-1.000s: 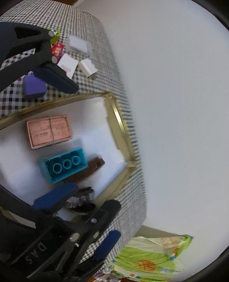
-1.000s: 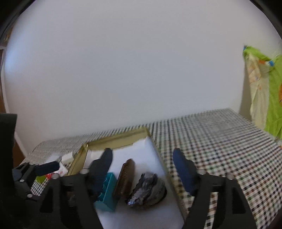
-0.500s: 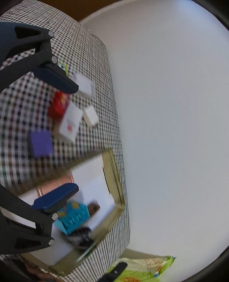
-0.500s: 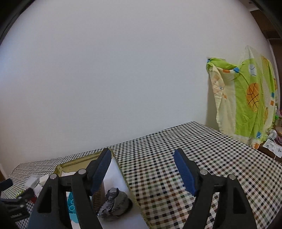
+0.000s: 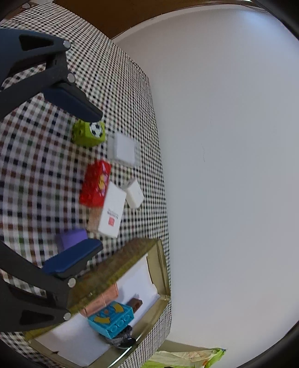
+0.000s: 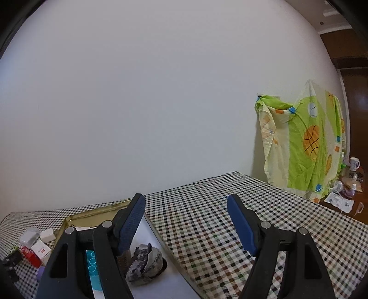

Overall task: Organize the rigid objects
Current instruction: 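Withdraw both open tools from the tray back over the table, then grasp the purple block with the right tool while the left tool grasps the green soccer-ball brick, then lift the purple block and green brick off the table with both tools, then carry the purple block and green brick over the tin tray with both tools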

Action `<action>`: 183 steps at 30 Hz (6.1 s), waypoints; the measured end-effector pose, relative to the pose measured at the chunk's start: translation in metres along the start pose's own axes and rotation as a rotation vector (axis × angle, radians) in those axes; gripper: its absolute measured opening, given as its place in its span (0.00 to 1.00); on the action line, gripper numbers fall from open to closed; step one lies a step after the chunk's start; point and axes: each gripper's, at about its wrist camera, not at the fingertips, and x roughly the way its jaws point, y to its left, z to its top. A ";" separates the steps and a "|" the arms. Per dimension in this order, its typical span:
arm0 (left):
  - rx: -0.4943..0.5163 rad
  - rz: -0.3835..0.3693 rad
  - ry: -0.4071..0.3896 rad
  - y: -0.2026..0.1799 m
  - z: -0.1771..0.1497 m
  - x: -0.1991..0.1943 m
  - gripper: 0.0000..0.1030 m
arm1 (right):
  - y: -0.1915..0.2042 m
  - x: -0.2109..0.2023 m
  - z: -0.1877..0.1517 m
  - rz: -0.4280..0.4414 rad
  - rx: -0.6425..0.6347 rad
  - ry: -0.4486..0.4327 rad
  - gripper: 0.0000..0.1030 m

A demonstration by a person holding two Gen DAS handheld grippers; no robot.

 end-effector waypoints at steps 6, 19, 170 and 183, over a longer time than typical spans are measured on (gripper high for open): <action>-0.024 0.003 0.006 0.021 -0.006 0.001 0.99 | 0.016 -0.018 -0.004 0.007 0.035 -0.012 0.73; -0.068 0.017 0.018 0.066 -0.013 0.002 0.99 | 0.080 -0.045 -0.021 0.133 0.042 0.050 0.73; -0.199 -0.129 0.214 0.082 -0.019 0.029 0.29 | 0.155 -0.024 -0.030 0.545 -0.094 0.187 0.42; -0.081 -0.162 0.090 0.004 0.020 -0.004 0.29 | 0.111 -0.022 -0.022 0.479 -0.092 0.117 0.42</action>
